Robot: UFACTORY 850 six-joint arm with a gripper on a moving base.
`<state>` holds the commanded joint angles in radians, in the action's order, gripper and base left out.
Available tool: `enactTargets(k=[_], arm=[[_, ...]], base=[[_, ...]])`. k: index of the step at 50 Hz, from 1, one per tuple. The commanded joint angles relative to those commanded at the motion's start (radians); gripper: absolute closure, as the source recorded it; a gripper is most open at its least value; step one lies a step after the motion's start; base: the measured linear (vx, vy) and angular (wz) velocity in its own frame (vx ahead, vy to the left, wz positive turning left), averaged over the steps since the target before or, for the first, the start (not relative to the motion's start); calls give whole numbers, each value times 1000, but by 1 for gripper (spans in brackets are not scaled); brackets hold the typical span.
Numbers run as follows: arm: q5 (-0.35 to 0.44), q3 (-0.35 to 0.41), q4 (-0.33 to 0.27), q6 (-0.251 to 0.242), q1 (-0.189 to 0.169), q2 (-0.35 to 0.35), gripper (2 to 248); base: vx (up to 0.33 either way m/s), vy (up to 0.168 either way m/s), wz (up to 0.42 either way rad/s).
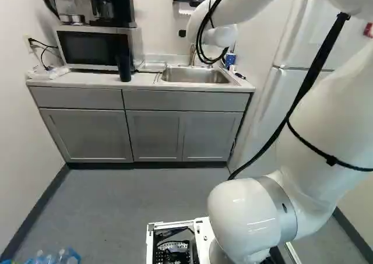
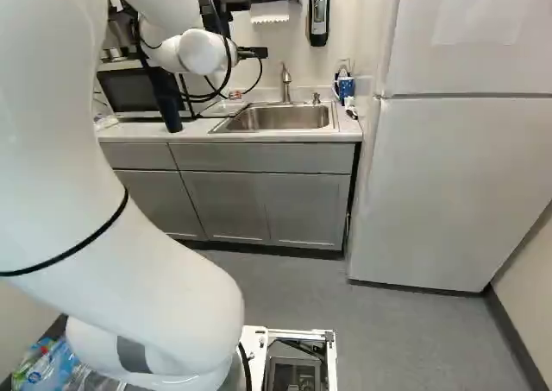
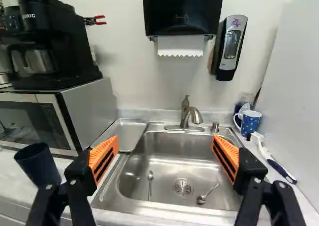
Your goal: Rinse the cup and place it in the tray
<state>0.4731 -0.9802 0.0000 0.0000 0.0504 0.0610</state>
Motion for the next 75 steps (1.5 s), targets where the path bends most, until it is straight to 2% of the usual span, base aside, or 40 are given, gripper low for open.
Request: enactTargets(k=[28, 75], arm=[[0, 0, 0, 0, 0, 0, 3], [0, 0, 0, 0, 0, 0, 3]], base=[[166, -51, 5], [149, -23, 212]])
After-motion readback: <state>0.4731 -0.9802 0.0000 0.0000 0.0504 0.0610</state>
